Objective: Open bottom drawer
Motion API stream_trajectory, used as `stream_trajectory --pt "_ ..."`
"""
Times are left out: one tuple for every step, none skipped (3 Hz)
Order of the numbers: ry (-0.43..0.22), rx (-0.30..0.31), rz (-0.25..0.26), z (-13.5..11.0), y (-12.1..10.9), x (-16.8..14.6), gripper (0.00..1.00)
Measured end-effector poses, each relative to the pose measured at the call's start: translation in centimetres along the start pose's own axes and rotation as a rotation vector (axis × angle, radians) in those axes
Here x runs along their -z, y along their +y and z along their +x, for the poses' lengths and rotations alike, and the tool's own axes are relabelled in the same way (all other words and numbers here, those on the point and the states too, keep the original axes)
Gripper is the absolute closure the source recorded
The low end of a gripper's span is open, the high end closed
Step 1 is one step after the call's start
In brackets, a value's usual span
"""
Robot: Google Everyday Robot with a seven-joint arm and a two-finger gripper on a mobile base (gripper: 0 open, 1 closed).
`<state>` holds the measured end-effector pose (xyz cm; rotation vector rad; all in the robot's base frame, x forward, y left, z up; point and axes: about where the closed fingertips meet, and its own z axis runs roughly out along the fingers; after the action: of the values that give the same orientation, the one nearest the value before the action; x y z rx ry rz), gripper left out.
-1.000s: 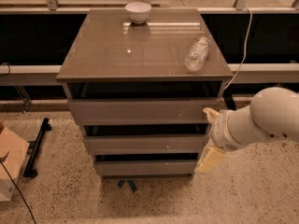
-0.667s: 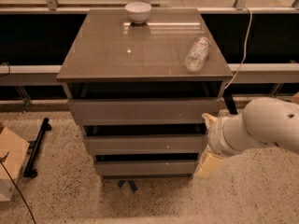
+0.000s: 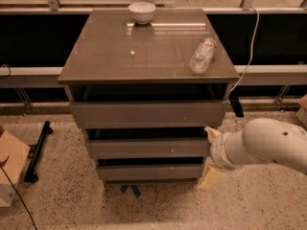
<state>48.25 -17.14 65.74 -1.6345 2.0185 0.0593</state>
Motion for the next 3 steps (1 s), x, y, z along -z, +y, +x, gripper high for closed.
stream_trajectory --pt "-0.029 -0.008 -0.005 1.7 -0.2 -2.2 0.0" --pt "-0.067 -0.018 -0.019 3.9 -0.6 -4.8 0.0" --pt "-0.111 -0.039 -0.047 6.3 -1.1 -7.6 0.0"
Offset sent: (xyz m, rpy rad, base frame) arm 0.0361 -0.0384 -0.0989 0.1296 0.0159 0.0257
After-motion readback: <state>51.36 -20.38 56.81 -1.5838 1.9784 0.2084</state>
